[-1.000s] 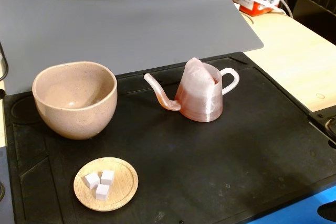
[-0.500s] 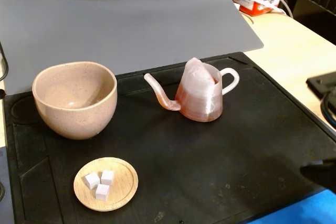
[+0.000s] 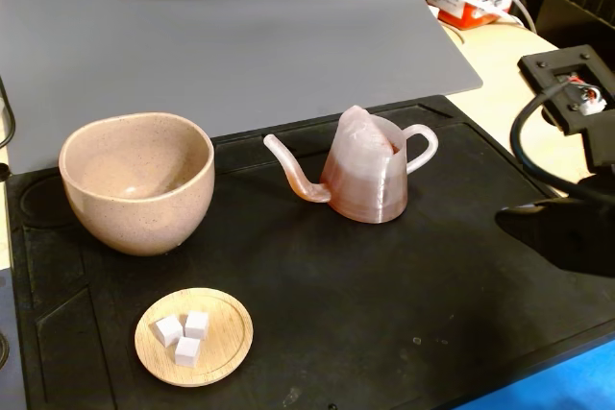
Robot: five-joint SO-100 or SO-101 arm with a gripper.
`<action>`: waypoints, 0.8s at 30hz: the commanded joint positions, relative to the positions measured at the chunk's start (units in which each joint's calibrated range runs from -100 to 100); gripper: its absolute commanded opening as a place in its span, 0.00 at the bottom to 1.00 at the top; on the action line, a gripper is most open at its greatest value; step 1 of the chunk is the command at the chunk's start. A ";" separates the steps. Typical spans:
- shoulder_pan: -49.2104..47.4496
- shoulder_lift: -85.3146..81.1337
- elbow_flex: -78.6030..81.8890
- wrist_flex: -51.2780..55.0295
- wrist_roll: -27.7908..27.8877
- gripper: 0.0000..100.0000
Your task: Pick up a kettle and pour liquid into a cup.
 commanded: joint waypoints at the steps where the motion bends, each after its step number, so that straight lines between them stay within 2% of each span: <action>1: -0.20 6.88 -3.48 -9.00 0.19 0.01; 5: -0.27 28.81 -9.84 -30.79 0.40 0.02; 7: -0.27 37.17 -16.73 -35.72 3.34 0.09; 10: -0.20 43.06 -22.72 -36.93 3.92 0.10; 12: 0.03 44.00 -22.63 -36.76 10.79 0.10; 14: -0.27 44.08 -22.90 -36.58 12.89 0.10; 19: -0.27 47.50 -28.71 -36.58 13.57 0.10; 21: -0.35 50.65 -32.98 -36.07 13.52 0.16; 24: -0.27 51.34 -33.97 -35.89 13.52 0.16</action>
